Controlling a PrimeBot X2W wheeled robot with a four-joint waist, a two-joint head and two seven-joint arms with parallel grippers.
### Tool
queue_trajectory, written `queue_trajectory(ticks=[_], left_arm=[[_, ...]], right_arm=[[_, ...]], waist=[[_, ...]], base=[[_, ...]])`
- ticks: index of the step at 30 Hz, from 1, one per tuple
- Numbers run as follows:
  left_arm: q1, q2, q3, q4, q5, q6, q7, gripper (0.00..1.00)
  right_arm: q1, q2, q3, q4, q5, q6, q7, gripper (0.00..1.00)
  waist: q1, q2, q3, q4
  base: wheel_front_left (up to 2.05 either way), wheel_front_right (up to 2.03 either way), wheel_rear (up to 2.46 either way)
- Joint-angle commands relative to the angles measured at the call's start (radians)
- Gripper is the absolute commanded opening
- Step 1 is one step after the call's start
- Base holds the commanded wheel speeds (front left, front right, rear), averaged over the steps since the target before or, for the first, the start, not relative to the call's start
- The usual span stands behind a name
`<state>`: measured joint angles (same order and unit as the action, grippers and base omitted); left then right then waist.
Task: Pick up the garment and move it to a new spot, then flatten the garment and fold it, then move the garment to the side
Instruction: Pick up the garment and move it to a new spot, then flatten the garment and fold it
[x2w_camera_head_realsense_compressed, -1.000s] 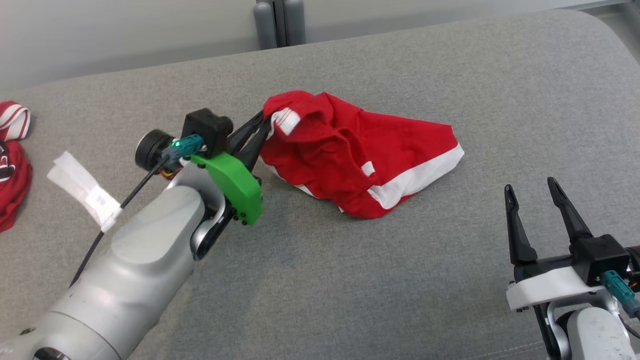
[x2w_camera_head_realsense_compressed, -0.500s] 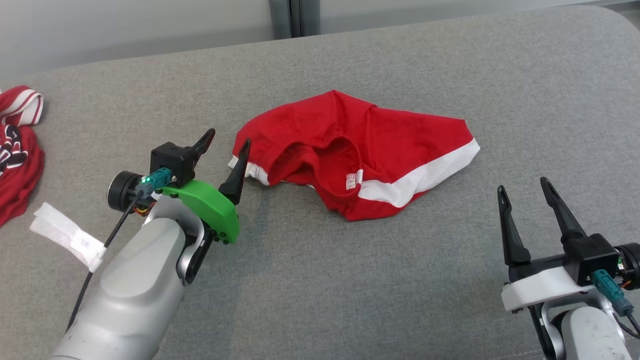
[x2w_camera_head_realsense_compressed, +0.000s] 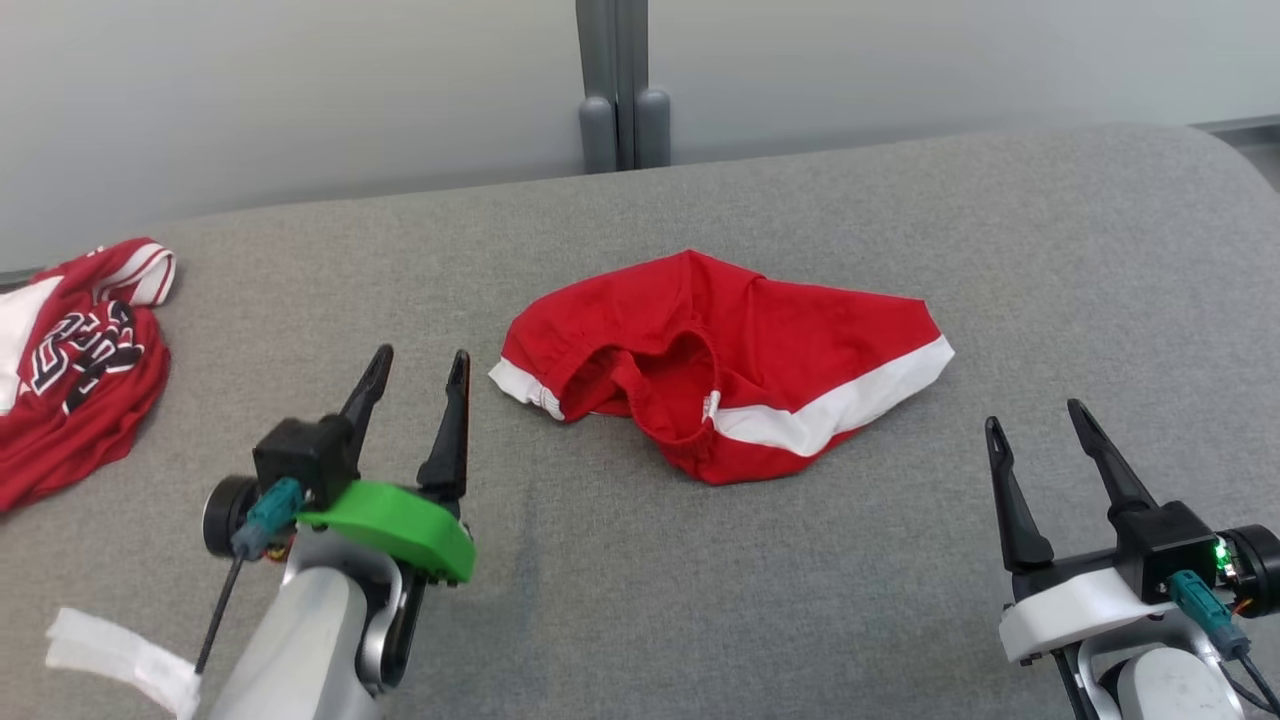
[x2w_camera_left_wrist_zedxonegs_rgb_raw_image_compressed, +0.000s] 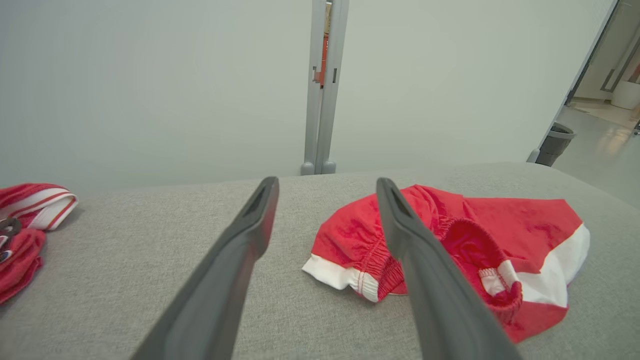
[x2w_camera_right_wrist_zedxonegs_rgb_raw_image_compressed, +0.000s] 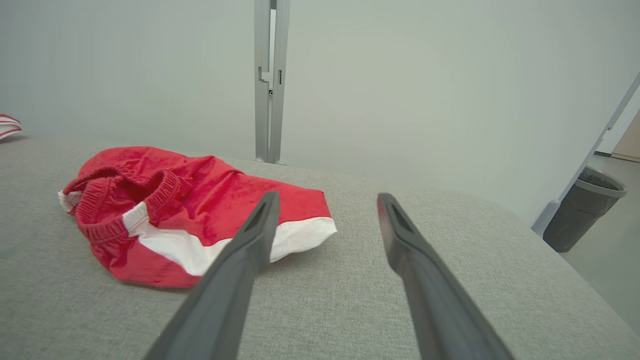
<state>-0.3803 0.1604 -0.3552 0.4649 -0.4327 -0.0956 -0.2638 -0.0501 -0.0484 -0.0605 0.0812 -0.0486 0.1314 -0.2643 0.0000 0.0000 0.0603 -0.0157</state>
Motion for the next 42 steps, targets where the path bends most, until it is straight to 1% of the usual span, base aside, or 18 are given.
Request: queue_trajectory(ticks=[1, 9, 13, 19, 25, 32, 42], left_arm=[[0.048, -0.012, 0.028, -0.025, 0.021, 0.001, -0.001, 1.0], [0.252, -0.079, 0.176, -0.158, 0.112, -0.006, -0.001, 1.0], [0.337, -0.099, 0.21, -0.2, 0.137, -0.01, -0.001, 1.0], [0.417, -0.109, 0.225, -0.222, 0.152, -0.012, -0.001, 1.0], [0.453, -0.11, 0.215, -0.238, 0.112, 0.01, -0.001, 1.0], [0.453, -0.11, 0.202, -0.242, 0.105, 0.024, -0.001, 1.0], [0.441, -0.11, 0.19, -0.23, 0.102, 0.023, -0.001, 1.0]], right_arm=[[0.012, -0.004, -0.002, 0.002, 0.013, -0.001, 0.0, 1.0], [0.021, -0.004, -0.008, 0.019, 0.046, -0.001, 0.0, 1.0], [0.034, -0.004, -0.006, 0.023, 0.06, -0.001, 0.0, 1.0], [0.06, -0.004, -0.005, 0.032, 0.088, -0.001, 0.0, 1.0], [0.066, -0.004, -0.001, 0.045, 0.108, -0.001, 0.0, 1.0], [0.056, -0.004, -0.003, 0.052, 0.119, -0.001, 0.0, 1.0], [0.053, -0.004, 0.004, 0.058, 0.129, -0.001, 0.0, 1.0]], waist=[[0.0, 0.0, -0.043, 0.02], [0.0, 0.0, -0.074, 0.031], [0.0, 0.0, -0.084, 0.032], [0.0, 0.0, -0.089, 0.031], [0.0, 0.0, -0.088, 0.021], [0.0, 0.0, -0.088, 0.02], [0.0, 0.0, -0.09, 0.026]], base=[[0.0, 0.0, 0.0], [0.0, 0.0, 0.0], [0.0, 0.0, 0.0], [0.0, 0.0, 0.0], [0.0, 0.0, 0.0], [0.0, 0.0, 0.0], [0.0, 0.0, 0.0]])
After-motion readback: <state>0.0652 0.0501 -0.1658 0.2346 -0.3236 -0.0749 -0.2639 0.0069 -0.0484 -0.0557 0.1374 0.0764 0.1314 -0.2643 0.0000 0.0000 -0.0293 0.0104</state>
